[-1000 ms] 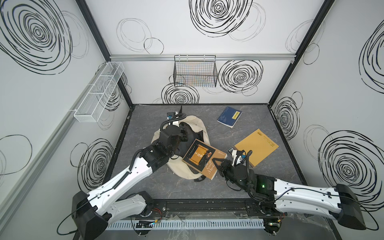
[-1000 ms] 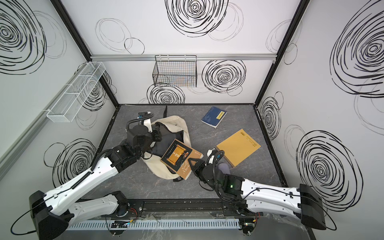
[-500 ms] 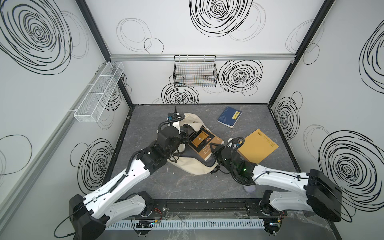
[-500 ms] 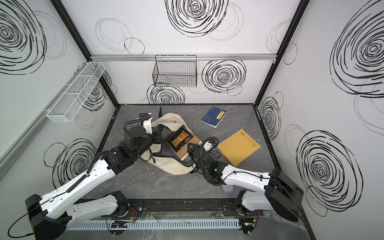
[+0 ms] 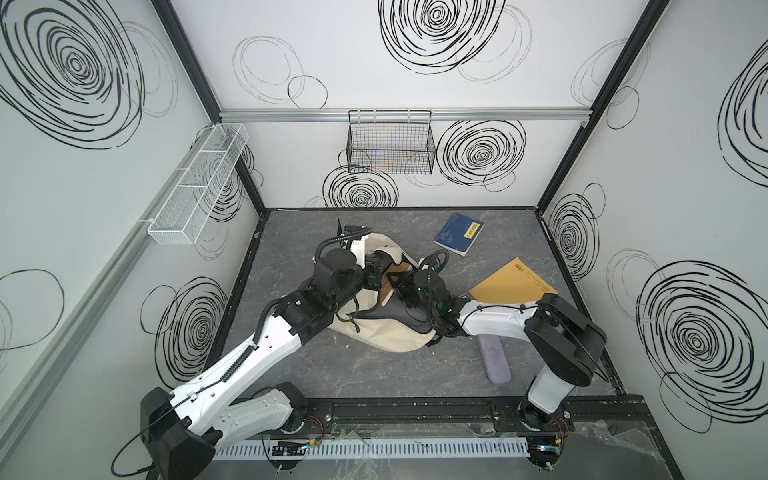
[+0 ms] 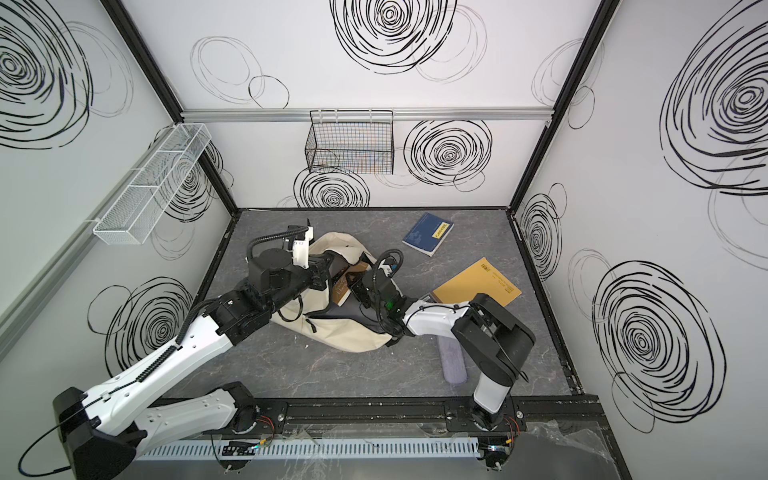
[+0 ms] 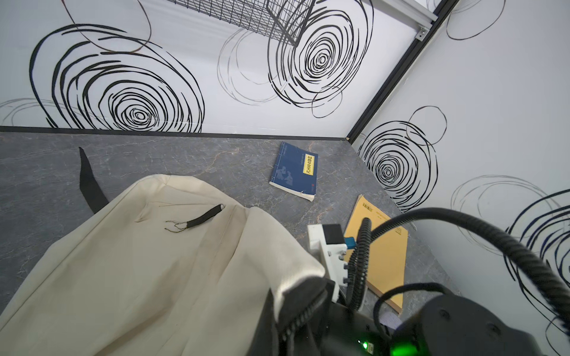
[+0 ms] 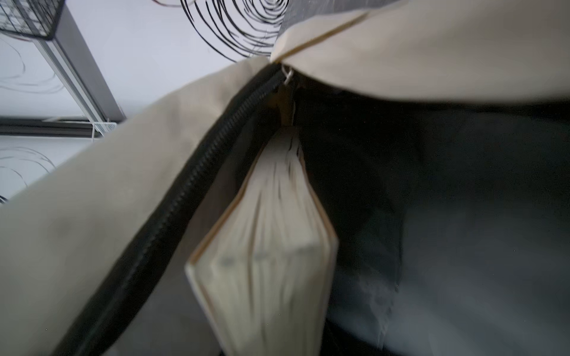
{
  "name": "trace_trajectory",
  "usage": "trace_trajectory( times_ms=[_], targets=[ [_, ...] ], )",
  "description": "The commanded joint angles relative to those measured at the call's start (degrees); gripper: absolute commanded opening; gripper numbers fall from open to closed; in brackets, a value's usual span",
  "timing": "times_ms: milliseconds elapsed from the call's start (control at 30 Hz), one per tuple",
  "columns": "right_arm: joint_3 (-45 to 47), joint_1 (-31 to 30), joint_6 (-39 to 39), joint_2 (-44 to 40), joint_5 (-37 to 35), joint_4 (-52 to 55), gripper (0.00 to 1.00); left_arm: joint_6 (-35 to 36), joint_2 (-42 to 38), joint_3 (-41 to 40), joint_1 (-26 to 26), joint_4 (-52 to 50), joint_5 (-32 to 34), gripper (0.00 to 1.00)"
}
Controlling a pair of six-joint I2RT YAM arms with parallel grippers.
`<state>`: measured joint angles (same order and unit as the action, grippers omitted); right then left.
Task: Pack books, pencil case, and school supplies into a backpack
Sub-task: Place the book in the student bag, then close the student bag at the center of the table.
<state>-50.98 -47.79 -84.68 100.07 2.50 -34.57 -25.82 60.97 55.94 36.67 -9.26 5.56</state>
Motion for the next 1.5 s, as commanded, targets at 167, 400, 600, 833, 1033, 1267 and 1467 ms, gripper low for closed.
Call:
trace_trajectory(
  times_ms=[167,400,600,833,1033,1267,1467],
  targets=[
    [-4.85,2.24,3.01,6.81,11.66,-10.68,0.37,2.41,-1.98,0.4,-2.03,4.77,-6.63,0.0],
    [-4.89,2.33,4.62,5.4,13.81,0.78,0.7,2.26,-2.96,-1.25,-3.67,4.77,-5.77,0.0],
    [0.94,2.2,8.87,-5.28,11.23,9.87,0.91,2.22,-3.88,-2.43,-6.08,4.62,-3.69,0.0],
    [8.31,2.63,15.37,-21.52,3.59,21.3,0.91,3.88,-3.77,-3.56,-6.54,4.9,-2.83,0.02],
    [11.18,10.14,26.14,-36.53,-8.87,28.33,1.0,8.55,-1.8,-0.18,-3.85,4.53,0.04,0.46],
    [5.32,32.59,35.33,-33.61,0.8,32.24,1.0,10.82,5.77,8.34,-2.93,7.46,0.37,0.62],
    [-1.71,44.01,40.1,-19.95,7.63,31.9,0.96,12.57,21.01,18.09,-1.76,11.86,-4.97,0.66]
  ],
)
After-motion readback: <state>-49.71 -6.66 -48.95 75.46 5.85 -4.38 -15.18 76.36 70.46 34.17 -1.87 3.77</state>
